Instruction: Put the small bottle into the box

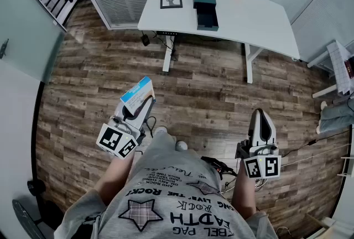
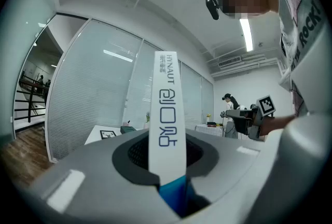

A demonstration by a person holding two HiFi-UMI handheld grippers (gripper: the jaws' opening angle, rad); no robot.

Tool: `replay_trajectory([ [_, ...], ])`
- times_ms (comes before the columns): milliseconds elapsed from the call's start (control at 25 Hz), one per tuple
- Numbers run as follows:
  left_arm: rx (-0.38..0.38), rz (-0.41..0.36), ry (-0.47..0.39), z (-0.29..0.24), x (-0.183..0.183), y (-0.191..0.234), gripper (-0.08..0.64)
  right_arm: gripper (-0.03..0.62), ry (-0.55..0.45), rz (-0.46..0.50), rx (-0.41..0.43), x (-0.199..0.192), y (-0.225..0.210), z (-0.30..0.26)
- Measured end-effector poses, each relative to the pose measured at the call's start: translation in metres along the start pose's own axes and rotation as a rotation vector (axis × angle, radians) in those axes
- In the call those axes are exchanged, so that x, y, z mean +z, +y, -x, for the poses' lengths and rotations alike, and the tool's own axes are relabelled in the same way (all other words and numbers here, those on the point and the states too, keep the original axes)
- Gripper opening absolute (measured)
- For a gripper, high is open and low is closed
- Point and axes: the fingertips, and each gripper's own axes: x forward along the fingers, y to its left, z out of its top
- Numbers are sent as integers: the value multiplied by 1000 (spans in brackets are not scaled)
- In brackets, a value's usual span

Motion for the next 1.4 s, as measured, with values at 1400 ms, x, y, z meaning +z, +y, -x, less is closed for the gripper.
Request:
replay_trajectory([
  [1400, -100, 57, 27, -156, -6, 98, 86, 17, 41, -72, -30, -21, -45, -154],
])
